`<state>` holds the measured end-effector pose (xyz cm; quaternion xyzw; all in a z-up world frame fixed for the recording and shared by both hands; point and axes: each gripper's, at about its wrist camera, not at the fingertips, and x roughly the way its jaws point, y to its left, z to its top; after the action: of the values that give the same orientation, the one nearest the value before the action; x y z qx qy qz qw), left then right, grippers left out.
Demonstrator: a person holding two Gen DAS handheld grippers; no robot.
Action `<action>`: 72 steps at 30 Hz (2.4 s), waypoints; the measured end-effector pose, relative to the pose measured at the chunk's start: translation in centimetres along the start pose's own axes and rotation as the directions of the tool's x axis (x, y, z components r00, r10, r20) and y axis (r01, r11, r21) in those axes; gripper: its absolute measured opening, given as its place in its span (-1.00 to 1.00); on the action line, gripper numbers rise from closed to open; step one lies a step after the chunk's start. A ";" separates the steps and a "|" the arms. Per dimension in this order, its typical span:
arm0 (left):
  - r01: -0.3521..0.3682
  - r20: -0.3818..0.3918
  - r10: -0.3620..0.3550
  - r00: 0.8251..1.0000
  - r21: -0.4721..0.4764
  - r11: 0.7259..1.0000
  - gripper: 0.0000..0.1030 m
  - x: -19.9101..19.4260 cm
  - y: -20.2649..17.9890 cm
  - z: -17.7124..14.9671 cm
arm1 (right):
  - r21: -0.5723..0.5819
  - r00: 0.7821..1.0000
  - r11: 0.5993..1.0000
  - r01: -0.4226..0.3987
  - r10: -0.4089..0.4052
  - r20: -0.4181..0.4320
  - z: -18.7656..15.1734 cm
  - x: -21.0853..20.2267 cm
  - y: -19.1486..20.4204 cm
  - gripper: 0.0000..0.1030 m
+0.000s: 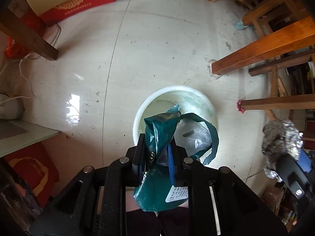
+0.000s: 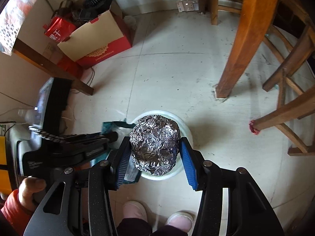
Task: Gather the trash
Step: 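Open the left gripper over the bin while the right drops the foil ball in, then return both tools to the table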
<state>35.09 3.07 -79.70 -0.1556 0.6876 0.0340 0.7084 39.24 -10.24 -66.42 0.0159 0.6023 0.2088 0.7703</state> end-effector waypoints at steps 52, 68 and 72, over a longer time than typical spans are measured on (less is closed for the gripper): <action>0.037 0.435 -0.077 0.897 0.101 0.994 -0.07 -58.3 -3.9 -5.5 | -0.048 0.941 0.996 0.069 -0.049 0.335 9.5 -44.9 16.2 0.30; 0.008 0.661 -0.145 0.737 0.205 0.979 0.64 -71.1 -3.5 -7.7 | 0.029 0.772 0.989 0.147 -0.133 0.622 9.1 -56.3 19.3 0.81; 0.014 0.691 -0.141 0.709 0.186 0.982 0.87 -71.9 -3.6 -6.7 | 0.047 0.762 0.987 0.153 -0.148 0.630 10.5 -56.5 18.4 0.87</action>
<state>25.88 9.76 -8.32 -0.1000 0.3607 0.0028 0.9273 32.87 -10.33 -6.46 0.0339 0.3075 0.1313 0.9418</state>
